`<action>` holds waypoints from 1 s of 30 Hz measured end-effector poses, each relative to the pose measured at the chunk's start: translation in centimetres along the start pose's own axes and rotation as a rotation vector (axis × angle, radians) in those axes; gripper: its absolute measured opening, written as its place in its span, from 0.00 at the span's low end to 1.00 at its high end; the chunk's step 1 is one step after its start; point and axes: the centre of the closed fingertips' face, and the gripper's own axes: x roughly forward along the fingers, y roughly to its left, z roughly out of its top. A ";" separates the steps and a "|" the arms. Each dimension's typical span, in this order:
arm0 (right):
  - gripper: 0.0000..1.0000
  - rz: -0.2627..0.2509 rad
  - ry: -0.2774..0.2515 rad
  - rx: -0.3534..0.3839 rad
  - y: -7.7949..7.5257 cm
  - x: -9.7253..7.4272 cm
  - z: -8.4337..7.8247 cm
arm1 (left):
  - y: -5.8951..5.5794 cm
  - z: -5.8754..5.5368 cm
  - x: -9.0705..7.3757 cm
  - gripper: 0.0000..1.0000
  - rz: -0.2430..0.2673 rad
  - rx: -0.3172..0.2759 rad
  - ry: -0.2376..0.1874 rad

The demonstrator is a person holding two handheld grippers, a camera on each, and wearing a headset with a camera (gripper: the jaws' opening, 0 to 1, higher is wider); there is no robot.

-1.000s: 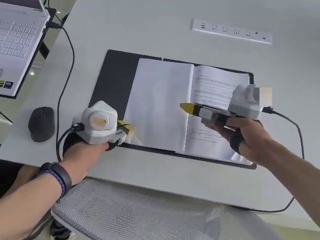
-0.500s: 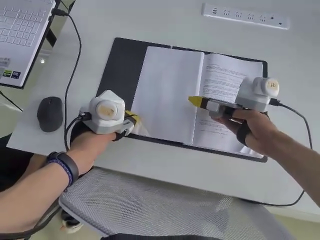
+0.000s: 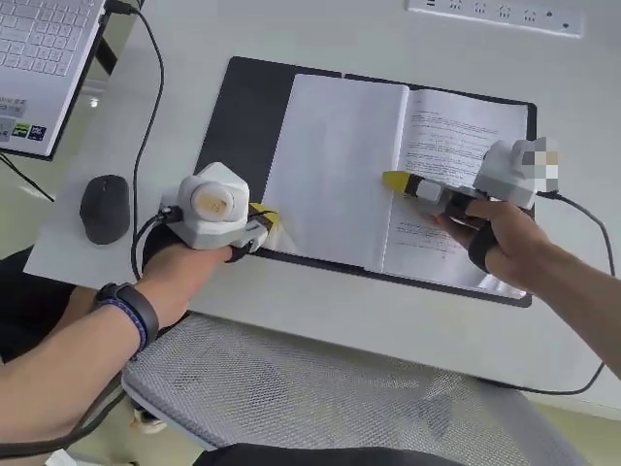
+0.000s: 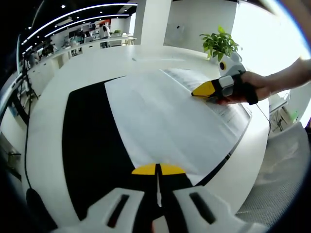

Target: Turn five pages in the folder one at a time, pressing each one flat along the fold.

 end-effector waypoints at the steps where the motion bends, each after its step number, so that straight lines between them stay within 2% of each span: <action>1: 0.00 0.001 -0.008 0.009 -0.1 0.2 0.4 | 0.0 0.0 0.0 0.00 0.000 0.000 0.000; 6: 0.00 0.012 -0.043 0.040 -0.5 0.9 2.1 | 0.1 0.0 0.1 0.00 0.006 -0.002 -0.001; 10: 0.00 0.000 -0.072 0.057 -2.8 2.0 4.9 | 0.2 -0.1 0.1 0.00 0.010 -0.013 -0.002; 11: 0.00 0.000 -0.076 0.063 -2.6 1.9 4.4 | 0.2 -0.1 0.1 0.00 0.010 -0.013 -0.001; 19: 0.00 -0.028 -0.120 0.076 -5.2 3.8 8.2 | 0.0 -0.1 -0.2 0.00 0.011 -0.023 0.002; 30: 0.00 -0.047 -0.162 0.104 -6.9 5.4 11.4 | 0.0 0.0 -0.4 0.00 0.011 -0.038 0.003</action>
